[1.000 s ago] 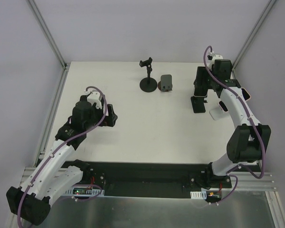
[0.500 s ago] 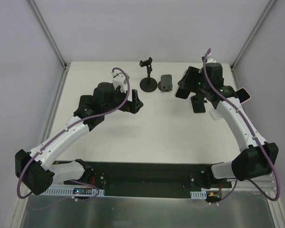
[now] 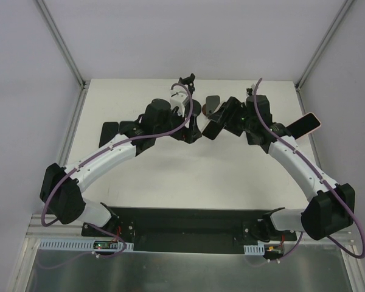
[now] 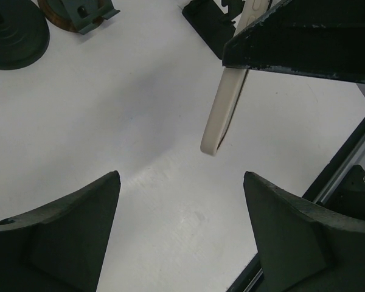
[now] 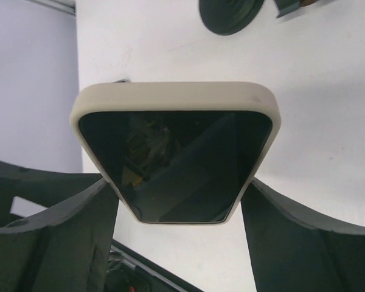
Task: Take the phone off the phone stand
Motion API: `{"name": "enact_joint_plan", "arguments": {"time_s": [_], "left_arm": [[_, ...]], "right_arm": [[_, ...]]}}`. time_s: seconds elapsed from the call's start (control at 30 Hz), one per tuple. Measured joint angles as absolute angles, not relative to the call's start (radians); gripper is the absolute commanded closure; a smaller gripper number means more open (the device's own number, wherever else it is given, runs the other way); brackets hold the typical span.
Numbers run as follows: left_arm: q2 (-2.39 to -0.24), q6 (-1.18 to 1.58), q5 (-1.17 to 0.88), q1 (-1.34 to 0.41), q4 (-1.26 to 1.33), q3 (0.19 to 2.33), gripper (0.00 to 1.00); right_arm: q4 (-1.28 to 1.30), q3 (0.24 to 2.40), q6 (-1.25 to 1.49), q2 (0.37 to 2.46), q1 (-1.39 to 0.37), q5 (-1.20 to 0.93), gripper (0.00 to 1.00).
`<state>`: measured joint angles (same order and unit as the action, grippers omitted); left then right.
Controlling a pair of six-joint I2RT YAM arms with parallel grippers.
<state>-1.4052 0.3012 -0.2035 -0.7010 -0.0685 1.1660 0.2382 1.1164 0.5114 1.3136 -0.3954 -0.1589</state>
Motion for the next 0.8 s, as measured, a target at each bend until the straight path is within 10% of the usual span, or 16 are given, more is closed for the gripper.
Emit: {"name": "enact_joint_plan", "arguments": {"time_s": [0.5, 0.7, 0.8], "left_arm": [[-1.476, 0.305, -0.271, -0.702, -0.059, 1.188, 0.61], [-1.475, 0.299, -0.283, -0.707, -0.056, 1.188, 0.92], [-1.472, 0.295, -0.290, -0.709, -0.059, 1.188, 1.00]], "right_arm": [[0.126, 1.099, 0.637, 1.316, -0.467, -0.255, 0.75], [0.102, 1.099, 0.645, 1.338, -0.473, -0.273, 0.75], [0.091, 1.099, 0.650, 1.356, -0.474, -0.285, 0.58]]}}
